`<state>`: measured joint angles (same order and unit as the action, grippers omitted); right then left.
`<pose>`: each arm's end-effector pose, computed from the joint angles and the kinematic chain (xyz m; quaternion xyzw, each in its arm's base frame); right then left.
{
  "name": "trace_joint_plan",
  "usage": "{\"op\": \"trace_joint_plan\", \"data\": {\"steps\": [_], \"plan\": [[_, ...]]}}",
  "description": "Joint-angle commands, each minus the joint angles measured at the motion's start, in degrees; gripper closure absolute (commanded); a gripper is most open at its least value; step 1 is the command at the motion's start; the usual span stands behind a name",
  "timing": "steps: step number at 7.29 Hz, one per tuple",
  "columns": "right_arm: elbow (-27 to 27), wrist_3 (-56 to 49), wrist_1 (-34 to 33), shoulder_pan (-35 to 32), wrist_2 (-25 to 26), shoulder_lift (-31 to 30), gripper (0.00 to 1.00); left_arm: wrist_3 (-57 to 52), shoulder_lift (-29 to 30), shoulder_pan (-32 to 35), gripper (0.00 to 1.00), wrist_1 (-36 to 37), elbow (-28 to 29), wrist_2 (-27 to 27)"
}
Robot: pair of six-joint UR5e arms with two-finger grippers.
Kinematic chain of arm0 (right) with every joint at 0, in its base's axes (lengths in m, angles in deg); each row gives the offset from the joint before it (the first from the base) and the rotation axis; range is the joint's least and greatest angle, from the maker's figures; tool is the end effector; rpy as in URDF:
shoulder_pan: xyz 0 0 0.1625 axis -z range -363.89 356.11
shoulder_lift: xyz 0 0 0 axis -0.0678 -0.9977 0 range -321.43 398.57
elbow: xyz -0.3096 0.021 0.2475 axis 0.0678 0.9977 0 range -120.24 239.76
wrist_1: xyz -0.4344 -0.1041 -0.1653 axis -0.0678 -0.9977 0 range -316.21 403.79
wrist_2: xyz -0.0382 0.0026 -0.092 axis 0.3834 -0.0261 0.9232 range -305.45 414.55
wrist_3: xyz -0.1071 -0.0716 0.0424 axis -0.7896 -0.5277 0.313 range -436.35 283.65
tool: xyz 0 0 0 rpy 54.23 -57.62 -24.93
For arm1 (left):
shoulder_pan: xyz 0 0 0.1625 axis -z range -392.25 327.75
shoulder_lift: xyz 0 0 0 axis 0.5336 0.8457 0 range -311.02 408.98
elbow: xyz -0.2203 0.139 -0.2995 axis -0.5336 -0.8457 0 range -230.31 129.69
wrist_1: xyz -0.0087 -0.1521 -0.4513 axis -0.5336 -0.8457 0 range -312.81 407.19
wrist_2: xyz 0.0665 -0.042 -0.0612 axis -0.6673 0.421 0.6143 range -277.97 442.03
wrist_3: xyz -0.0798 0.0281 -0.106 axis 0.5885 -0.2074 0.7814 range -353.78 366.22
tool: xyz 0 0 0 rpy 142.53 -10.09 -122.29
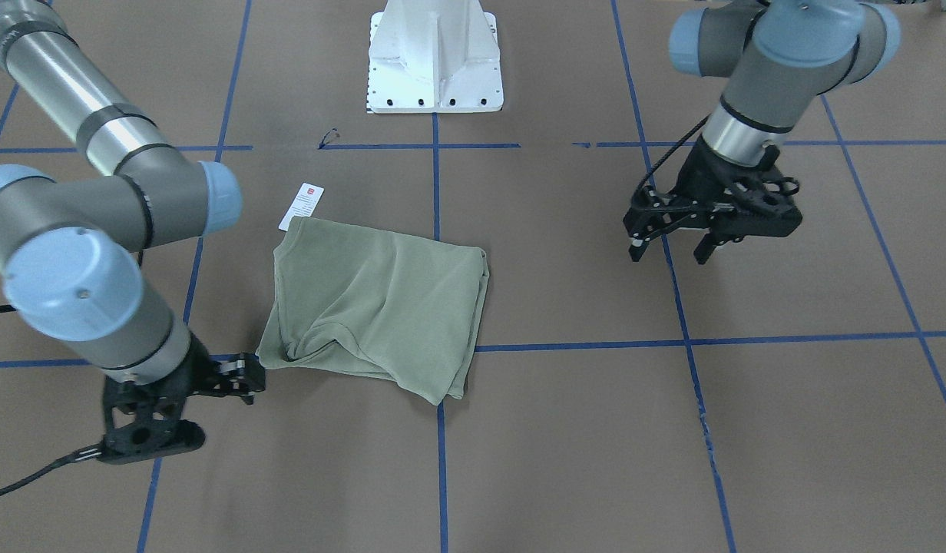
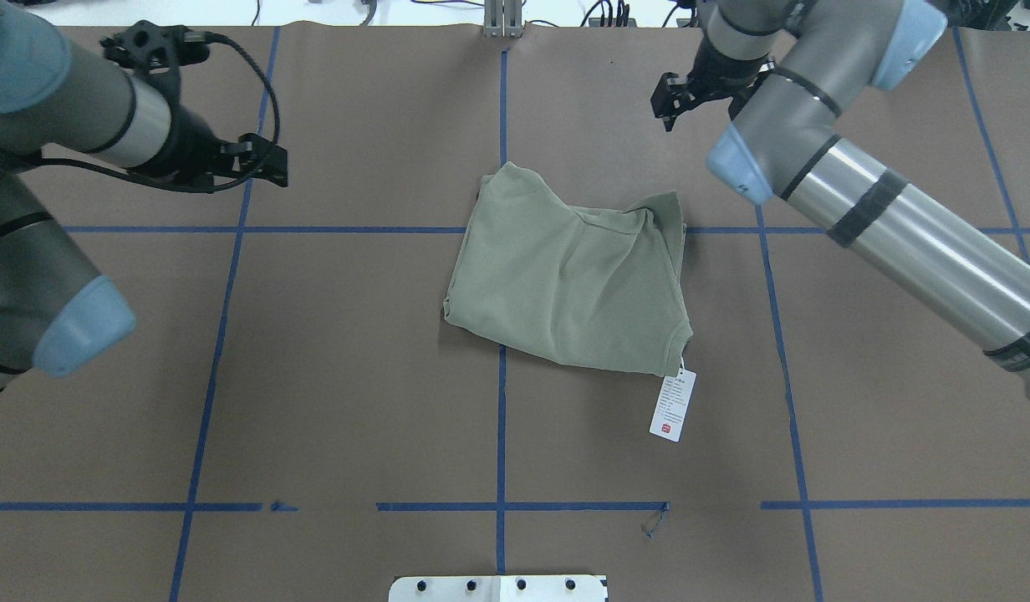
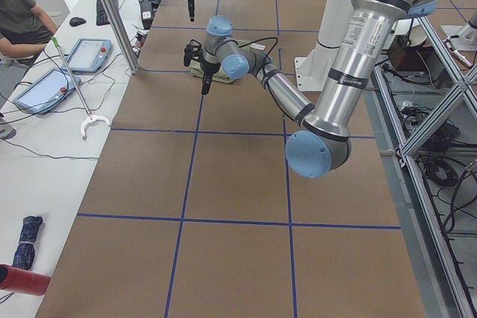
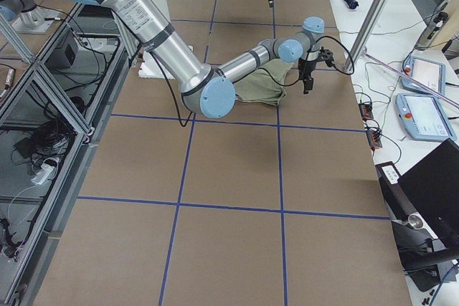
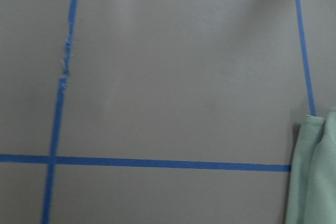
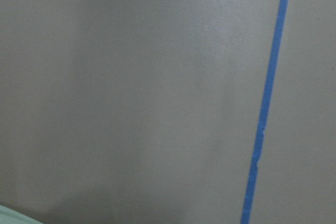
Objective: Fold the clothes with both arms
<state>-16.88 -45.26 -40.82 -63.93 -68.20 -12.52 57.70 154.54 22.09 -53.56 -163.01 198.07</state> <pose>-0.3505 -0.7283 0.3207 0.0824 -0.3640 -0.0661 0.9254 0.3032 -0.5491 0.2664 0.1515 0.4271 -0.0295 0.8910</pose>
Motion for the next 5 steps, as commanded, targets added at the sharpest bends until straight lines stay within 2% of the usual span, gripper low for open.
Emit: {"op": "trace_joint_plan", "data": {"steps": [1,2,3,5], "plan": [[-7.6,-12.8,-0.2,-8.4,-4.2,-12.0,0.00,-17.8,-12.9,9.6,0.00,0.0,-5.3,3.6],[-8.9,-20.6,-1.0,-13.7,-7.9,-16.8,0.00,-31.3,-17.4,15.3,0.00,0.1,-5.2,4.3],[-9.2,-28.3,-2.0,-18.7,-11.3,-20.6,0.00,-40.4,-20.3,19.9,0.00,0.6,-4.6,4.3],[-9.3,-40.3,-5.5,-25.5,-14.4,-26.3,0.00,-53.5,-22.0,29.0,0.00,0.3,2.6,5.9]]}}
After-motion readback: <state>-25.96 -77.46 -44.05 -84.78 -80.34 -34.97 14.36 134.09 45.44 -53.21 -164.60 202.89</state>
